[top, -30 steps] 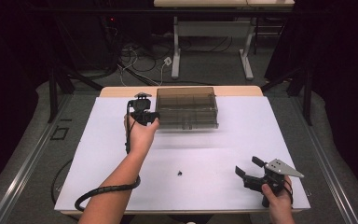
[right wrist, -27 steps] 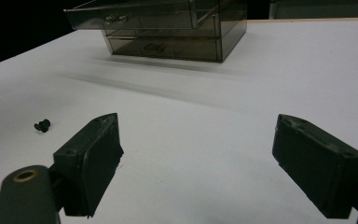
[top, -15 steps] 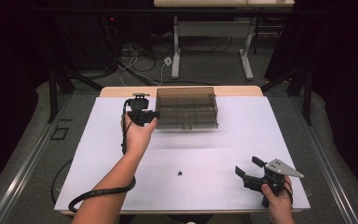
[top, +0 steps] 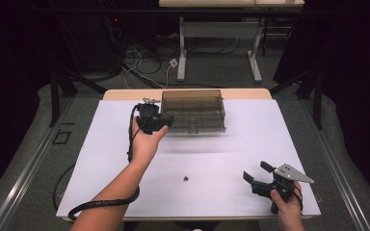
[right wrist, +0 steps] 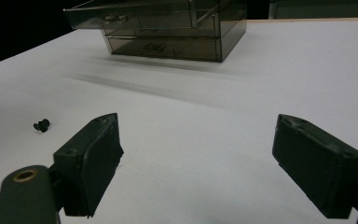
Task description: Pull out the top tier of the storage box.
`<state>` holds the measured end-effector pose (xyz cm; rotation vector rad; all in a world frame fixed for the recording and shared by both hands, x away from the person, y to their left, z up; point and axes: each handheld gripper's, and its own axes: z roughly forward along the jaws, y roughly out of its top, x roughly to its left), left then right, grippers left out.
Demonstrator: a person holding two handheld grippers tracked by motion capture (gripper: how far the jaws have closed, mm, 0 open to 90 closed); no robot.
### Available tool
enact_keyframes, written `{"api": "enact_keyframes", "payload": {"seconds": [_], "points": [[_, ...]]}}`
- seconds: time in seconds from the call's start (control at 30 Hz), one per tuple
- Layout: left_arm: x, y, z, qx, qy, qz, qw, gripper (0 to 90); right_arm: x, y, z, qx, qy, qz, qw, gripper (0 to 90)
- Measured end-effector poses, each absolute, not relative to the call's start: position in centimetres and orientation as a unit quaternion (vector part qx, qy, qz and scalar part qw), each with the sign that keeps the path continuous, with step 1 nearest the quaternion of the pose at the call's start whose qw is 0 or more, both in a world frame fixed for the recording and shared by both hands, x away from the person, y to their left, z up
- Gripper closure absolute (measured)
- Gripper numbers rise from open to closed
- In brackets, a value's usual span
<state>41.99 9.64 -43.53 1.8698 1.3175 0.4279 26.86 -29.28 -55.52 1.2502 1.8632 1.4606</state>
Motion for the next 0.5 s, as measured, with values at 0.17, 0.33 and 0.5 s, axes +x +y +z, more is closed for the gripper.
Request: {"api": "enact_keyframes", "payload": {"seconds": [0.17,0.33,0.5], "points": [[41.5,9.0,-43.4,0.746,0.504,0.174,0.4,46.7,26.8,-29.3,-55.5,0.454,0.678,0.531,0.23,14.8],[40.9,8.4,-43.6,0.757,0.486,0.173,0.402,43.0,26.8,-29.3,-55.5,0.454,0.677,0.531,0.23,14.8],[40.3,7.9,-43.9,0.765,0.464,0.172,0.413,41.5,26.9,-29.3,-55.5,0.454,0.677,0.532,0.229,14.8]]}}
